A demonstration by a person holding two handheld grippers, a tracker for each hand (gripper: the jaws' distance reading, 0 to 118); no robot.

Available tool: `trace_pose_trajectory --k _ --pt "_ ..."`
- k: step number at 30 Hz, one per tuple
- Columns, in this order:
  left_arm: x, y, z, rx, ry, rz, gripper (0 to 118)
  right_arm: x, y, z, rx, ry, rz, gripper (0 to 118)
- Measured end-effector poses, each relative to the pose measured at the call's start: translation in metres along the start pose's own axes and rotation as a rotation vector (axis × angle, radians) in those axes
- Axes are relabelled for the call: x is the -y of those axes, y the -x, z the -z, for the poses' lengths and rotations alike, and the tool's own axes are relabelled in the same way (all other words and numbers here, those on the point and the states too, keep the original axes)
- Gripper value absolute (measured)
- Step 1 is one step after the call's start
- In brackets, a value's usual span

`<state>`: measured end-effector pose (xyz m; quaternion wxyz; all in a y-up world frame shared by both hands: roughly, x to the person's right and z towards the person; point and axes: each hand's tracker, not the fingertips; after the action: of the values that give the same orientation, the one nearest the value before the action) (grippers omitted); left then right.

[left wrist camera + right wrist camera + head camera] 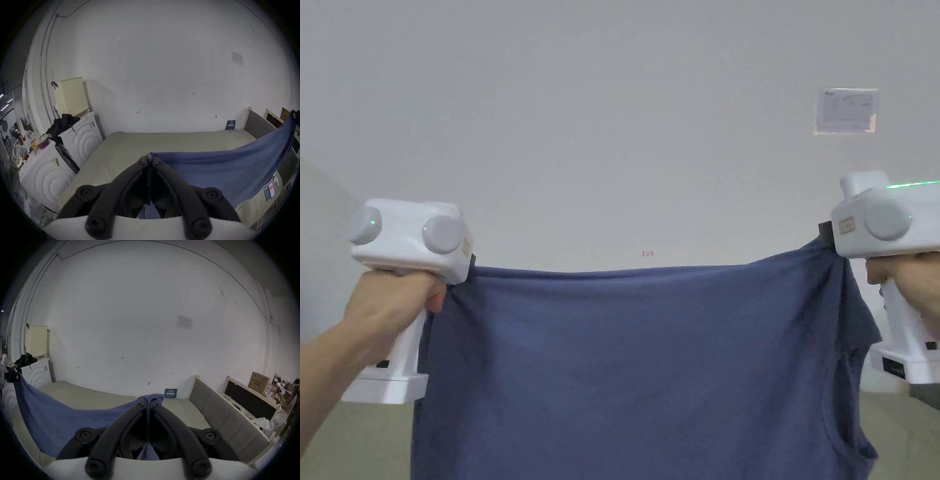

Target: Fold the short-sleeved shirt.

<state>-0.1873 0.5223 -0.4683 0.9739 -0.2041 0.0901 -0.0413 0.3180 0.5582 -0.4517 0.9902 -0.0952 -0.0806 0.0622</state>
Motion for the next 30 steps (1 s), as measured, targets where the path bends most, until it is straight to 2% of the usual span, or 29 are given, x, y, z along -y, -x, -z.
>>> trace_pose_trajectory --k 3,9,11,18,19,23,30 --pt "-0.025 -0.007 0.020 -0.017 -0.021 0.009 3 -0.022 0.004 0.023 0.022 -0.020 -0.027 2" --pt "-0.057 -0.021 0.066 -0.052 -0.047 0.004 3 -0.047 0.013 0.070 0.035 -0.053 -0.007 2" --pt "-0.062 -0.025 0.084 -0.070 -0.049 0.014 3 -0.047 0.020 0.083 0.052 -0.051 -0.041 2" --pt "-0.052 -0.034 0.147 -0.091 -0.055 0.012 3 -0.033 0.043 0.141 0.063 -0.041 -0.033 2" --pt "-0.043 -0.034 0.158 -0.099 -0.049 0.006 3 -0.026 0.047 0.150 0.052 -0.027 -0.020 2" --pt "0.000 -0.035 0.201 -0.091 0.012 0.009 3 0.024 0.065 0.178 0.039 0.034 -0.055 2" --pt "0.121 -0.044 0.272 -0.023 0.170 0.051 3 0.174 0.082 0.221 -0.011 0.238 -0.030 2"
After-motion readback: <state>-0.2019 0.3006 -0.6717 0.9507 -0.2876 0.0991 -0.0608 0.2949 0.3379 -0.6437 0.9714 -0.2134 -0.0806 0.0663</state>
